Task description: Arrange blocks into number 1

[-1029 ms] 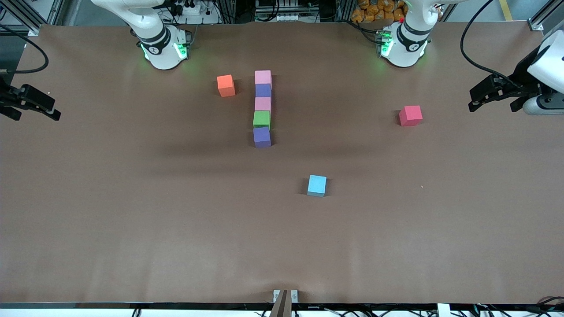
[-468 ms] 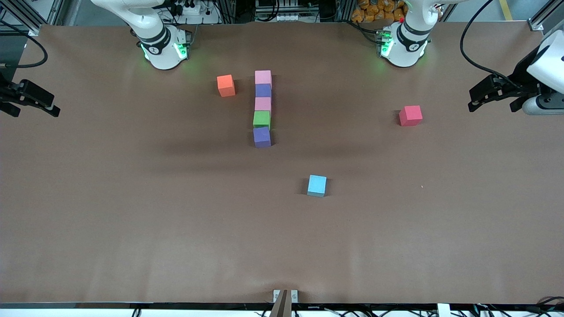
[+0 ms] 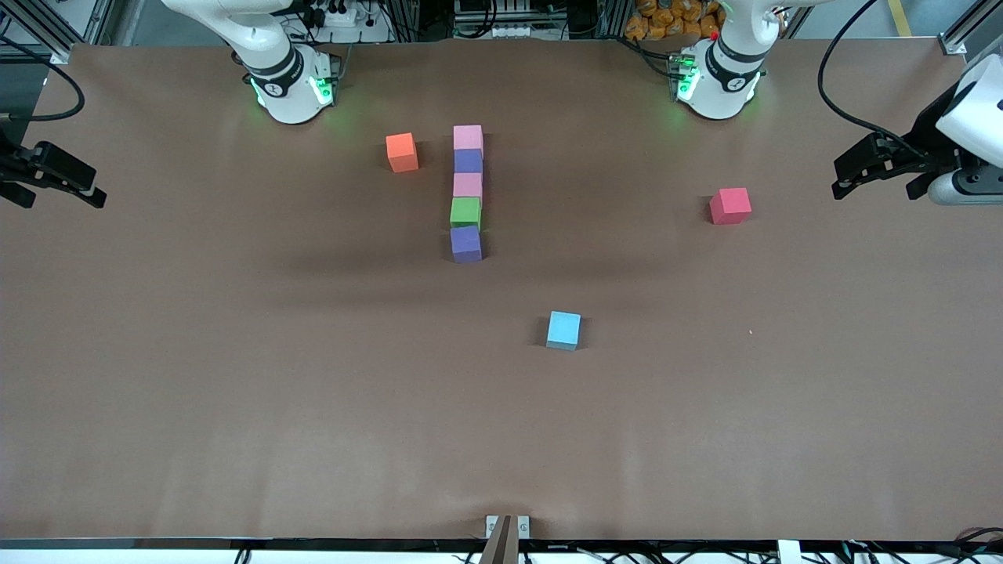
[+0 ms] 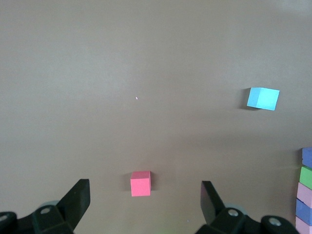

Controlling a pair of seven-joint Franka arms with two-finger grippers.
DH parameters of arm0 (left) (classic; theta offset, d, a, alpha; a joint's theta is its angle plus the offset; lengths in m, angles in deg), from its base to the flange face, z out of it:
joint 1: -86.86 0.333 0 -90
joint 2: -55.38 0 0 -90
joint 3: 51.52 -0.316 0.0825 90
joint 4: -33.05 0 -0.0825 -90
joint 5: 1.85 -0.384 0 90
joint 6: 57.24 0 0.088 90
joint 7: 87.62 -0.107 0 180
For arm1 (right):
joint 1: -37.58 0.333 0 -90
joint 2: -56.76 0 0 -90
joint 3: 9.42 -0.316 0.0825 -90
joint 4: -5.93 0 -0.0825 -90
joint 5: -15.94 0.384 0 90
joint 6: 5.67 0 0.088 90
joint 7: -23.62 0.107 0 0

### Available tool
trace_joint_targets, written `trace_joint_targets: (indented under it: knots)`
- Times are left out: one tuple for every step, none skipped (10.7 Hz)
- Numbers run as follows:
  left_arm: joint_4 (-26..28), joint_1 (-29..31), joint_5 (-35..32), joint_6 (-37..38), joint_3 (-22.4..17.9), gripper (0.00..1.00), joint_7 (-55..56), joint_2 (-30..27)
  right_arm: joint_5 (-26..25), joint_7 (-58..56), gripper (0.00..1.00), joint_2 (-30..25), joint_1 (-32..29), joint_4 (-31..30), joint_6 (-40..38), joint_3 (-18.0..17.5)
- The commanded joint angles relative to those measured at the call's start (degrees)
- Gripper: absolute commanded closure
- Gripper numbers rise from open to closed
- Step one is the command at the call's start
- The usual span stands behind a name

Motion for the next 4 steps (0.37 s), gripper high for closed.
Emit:
trace_joint_targets:
  knots:
    - [-1.5,0.1,0.6,0.7,0.0,0.0,-1.5,0.7,-1.0,0.0,0.0,-1.0,0.0,-1.1,-0.2,-0.1]
    - [-1.5,0.0,0.6,0.7,0.0,0.0,-1.5,0.7,-1.0,0.1,0.0,-1.0,-0.1,-1.1,-0.5,-0.1]
    - [-1.5,0.0,0.6,0.6,0.0,0.0,-1.5,0.7,-1.0,0.1,0.0,-1.0,-0.1,-1.0,-0.6,-0.1]
    - [-1.4,0.0,0.5,0.5,0.0,0.0,-1.5,0.7,-1.0,0.1,0.0,-1.0,-0.1,-1.0,-0.7,-0.1]
